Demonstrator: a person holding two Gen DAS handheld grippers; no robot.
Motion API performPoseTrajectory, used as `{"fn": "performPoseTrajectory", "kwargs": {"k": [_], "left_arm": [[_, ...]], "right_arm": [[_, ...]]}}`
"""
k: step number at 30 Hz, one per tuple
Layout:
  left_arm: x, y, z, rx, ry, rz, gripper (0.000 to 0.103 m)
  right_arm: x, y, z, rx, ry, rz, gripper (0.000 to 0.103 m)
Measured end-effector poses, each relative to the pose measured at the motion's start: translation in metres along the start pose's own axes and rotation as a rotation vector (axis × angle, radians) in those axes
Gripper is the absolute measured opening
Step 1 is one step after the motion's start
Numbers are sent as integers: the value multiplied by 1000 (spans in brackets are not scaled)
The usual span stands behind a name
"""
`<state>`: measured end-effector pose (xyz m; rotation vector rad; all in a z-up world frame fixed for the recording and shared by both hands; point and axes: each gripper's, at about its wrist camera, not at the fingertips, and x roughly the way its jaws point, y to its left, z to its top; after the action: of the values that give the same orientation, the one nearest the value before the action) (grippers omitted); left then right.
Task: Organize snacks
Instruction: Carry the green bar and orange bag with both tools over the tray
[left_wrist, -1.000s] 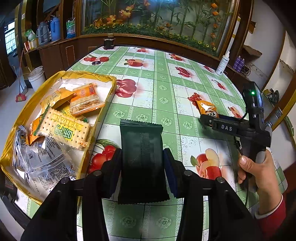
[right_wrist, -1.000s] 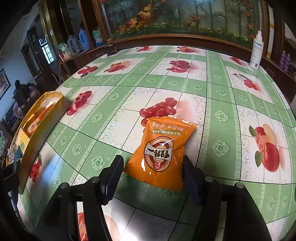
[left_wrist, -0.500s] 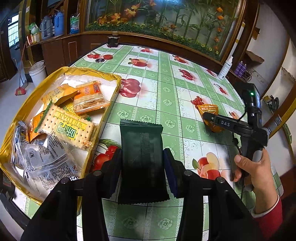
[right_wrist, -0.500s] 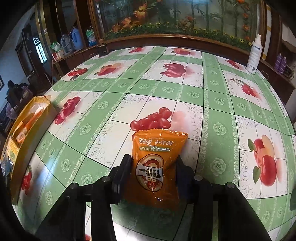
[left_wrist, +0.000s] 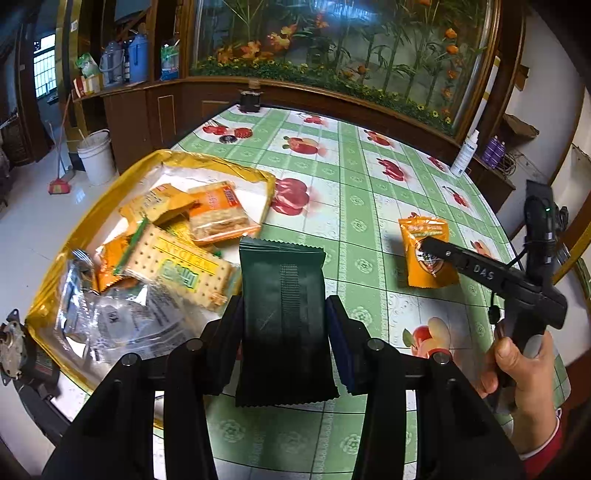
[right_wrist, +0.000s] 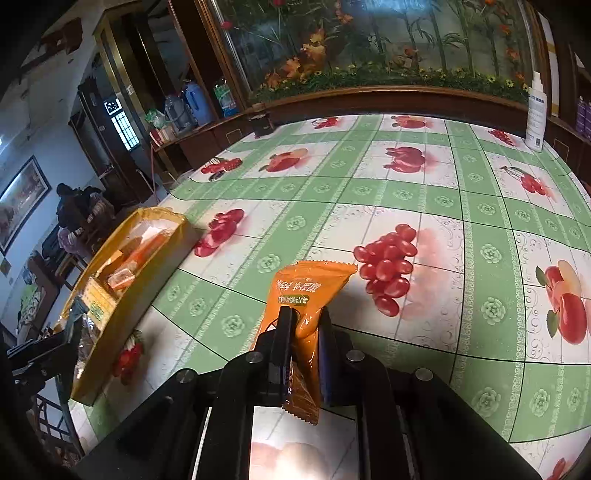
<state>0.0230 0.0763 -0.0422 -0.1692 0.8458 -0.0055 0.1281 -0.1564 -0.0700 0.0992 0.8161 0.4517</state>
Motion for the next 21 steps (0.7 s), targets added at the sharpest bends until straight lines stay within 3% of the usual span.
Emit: {"fn": "performPoseTrajectory", "kwargs": {"k": [9, 21], "left_arm": [[-11, 24, 3, -8, -52, 102, 42], [-14, 74, 5, -78, -63, 193, 42]], "right_arm": [[-16, 64, 26, -74, -71, 118, 13], [7, 135, 36, -144, -47, 234, 12]]}}
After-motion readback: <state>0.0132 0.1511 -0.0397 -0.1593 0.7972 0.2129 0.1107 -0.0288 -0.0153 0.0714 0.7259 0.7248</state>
